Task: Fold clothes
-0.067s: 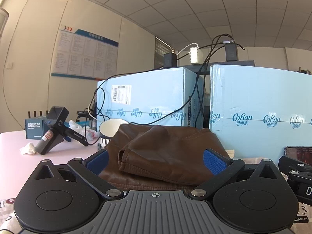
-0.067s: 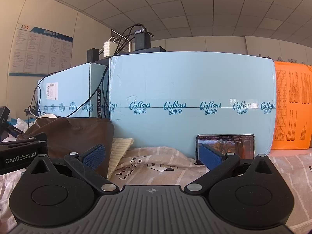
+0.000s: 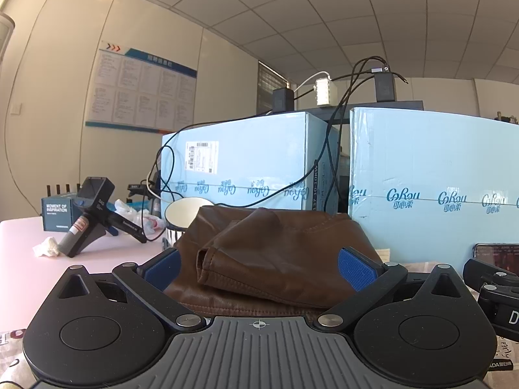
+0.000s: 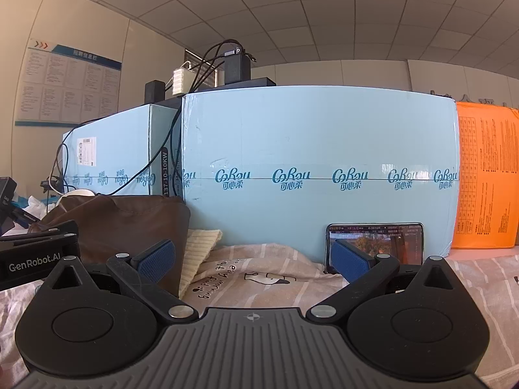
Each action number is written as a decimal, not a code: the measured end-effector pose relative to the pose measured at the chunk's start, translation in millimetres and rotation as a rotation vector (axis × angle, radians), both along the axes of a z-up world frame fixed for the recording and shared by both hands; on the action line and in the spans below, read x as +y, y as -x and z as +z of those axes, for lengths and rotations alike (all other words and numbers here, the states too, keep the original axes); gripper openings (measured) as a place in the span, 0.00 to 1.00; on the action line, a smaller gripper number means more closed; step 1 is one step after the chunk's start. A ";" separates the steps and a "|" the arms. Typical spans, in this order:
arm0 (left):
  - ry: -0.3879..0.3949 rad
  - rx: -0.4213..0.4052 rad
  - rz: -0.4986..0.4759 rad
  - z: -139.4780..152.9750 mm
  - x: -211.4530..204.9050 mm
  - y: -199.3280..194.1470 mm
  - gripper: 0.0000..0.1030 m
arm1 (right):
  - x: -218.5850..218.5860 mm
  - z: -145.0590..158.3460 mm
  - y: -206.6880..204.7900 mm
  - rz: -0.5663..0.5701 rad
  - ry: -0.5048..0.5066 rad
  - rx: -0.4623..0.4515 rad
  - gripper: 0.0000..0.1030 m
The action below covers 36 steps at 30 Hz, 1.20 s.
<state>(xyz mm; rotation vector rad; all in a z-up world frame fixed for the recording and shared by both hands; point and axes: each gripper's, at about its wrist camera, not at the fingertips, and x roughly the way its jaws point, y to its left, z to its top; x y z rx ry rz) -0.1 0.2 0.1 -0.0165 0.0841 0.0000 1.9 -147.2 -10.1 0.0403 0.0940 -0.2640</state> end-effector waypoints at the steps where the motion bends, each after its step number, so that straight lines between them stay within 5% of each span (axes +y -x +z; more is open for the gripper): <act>1: 0.000 -0.001 0.000 0.0 0.1 0.0 1.00 | 0.3 0.0 0.1 0.000 0.001 -0.001 1.00; 36: 0.004 0.000 0.004 1.2 -0.5 -1.2 1.00 | -0.7 0.0 0.2 0.002 -0.006 -0.004 1.00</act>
